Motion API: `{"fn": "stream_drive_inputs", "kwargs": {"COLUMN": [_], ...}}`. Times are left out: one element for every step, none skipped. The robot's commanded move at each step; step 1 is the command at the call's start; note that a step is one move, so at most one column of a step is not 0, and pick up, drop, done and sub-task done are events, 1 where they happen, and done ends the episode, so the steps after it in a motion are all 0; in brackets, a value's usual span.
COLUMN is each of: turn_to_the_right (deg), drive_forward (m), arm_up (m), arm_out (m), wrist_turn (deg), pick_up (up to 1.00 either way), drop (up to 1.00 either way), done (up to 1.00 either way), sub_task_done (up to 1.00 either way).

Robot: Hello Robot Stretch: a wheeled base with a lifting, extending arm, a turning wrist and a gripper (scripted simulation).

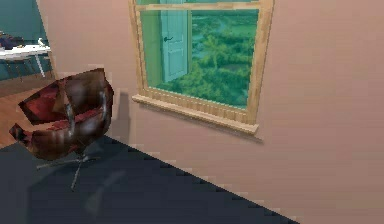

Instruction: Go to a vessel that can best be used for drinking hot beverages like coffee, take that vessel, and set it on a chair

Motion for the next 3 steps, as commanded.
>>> {"fn": "stream_drive_inputs", "kwargs": {"turn_to_the_right": [0.0, 0.0, 0.0], "drive_forward": [0.00, 0.00, 0.00], "arm_up": [0.00, 0.20, 0.00], "arm_out": [-0.08, 0.00, 0.00], "wrist_turn": [0.0, 0.0, -45.0], "pick_up": [0.00, 0.00, 0.00], "drop": [0.00, 0.00, 0.00], "done": [0.00, 0.00, 0.00], "sub_task_done": [0.00, 0.00, 0.00]}}
